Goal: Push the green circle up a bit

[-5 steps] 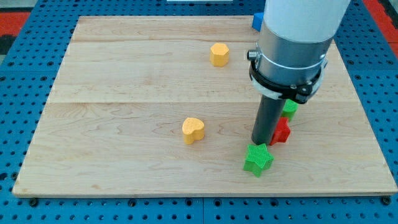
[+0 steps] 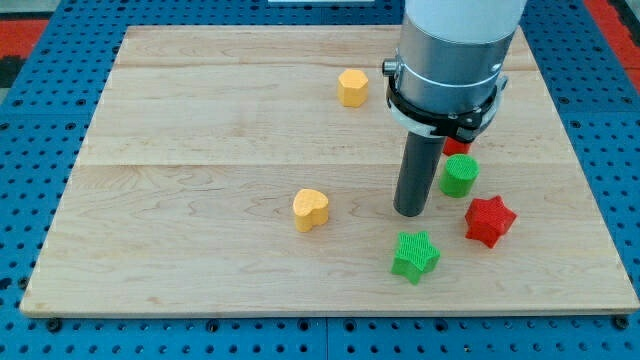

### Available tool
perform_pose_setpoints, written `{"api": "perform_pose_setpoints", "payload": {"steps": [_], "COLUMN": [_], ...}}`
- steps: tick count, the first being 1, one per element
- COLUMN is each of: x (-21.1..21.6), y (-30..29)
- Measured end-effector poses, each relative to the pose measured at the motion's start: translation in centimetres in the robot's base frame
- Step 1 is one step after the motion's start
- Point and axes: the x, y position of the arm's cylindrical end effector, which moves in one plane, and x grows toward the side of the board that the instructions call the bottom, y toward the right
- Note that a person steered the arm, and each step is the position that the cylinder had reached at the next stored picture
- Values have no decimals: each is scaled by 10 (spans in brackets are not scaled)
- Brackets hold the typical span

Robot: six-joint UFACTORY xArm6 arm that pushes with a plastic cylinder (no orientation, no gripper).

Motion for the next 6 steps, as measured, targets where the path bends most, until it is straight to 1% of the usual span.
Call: {"api": "perform_pose_setpoints", "payload": {"steps": [1, 2, 3, 4, 6], "x": [-10, -10, -14, -43, -38], "y": [19, 35, 37, 32, 36]}}
